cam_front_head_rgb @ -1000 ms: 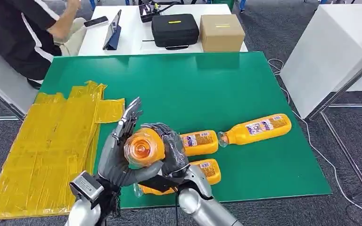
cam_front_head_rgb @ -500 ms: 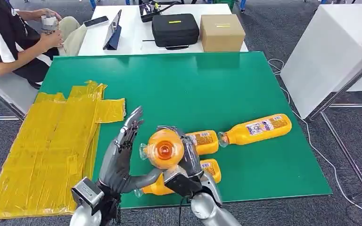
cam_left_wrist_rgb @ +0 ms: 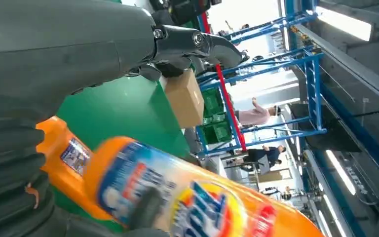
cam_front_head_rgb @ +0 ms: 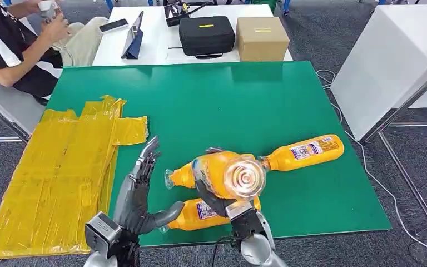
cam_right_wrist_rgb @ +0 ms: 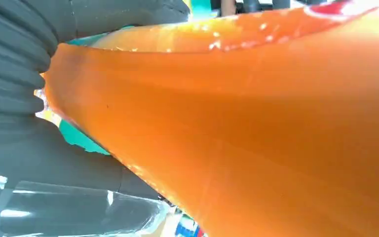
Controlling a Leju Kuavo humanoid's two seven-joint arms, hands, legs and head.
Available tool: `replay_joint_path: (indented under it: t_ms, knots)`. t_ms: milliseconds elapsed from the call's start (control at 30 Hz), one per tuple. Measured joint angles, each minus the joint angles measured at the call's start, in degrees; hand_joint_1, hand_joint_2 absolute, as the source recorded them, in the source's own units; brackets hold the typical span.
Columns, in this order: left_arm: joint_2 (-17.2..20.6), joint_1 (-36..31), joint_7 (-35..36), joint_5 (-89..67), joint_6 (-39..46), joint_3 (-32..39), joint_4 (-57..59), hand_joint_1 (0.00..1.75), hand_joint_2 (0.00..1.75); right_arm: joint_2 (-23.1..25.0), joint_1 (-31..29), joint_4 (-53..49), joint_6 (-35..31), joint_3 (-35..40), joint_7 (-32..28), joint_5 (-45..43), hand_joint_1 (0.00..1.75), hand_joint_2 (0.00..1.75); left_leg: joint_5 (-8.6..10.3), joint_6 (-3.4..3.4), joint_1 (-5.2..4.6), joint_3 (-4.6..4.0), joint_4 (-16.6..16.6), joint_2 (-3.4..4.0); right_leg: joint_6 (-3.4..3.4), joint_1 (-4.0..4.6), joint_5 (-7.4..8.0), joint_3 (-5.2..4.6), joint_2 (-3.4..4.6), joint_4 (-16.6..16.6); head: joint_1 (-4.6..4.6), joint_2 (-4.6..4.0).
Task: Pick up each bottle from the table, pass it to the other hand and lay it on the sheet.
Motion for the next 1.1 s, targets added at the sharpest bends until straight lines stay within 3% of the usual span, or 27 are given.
replay_joint_path:
  t_ms: [500,833,1100]
  knots:
    - [0.22,0.70,0.20,0.02,1.16,0.04,0.48,0.00,1.75,-1.51,1.36,-1.64,-0.44,-2.10,-0.83,-1.49,1.75,1.75,0.00,0.00,0.00,0.00,0.00,0.00,0.00,0.01,0.00,0.01,0.00,0.01,-0.02,-0.02]
    - [0.15,0.98,0.09,-3.45,3.98,-0.07,0.94,0.00,1.75,-0.05,0.15,0.39,-4.40,-0.33,2.67,7.99,1.75,1.75,0.00,0.00,0.01,0.00,-0.01,0.00,0.00,0.01,0.00,0.02,0.00,0.01,-0.02,0.00]
    - [-0.50,0.37,-0.24,-7.00,5.64,-1.51,1.88,0.00,1.75,2.25,-3.28,4.26,-4.63,1.40,3.61,9.83,1.75,1.75,0.01,0.00,0.00,0.00,0.00,0.00,0.00,0.01,0.00,0.01,0.00,0.01,0.00,-0.02]
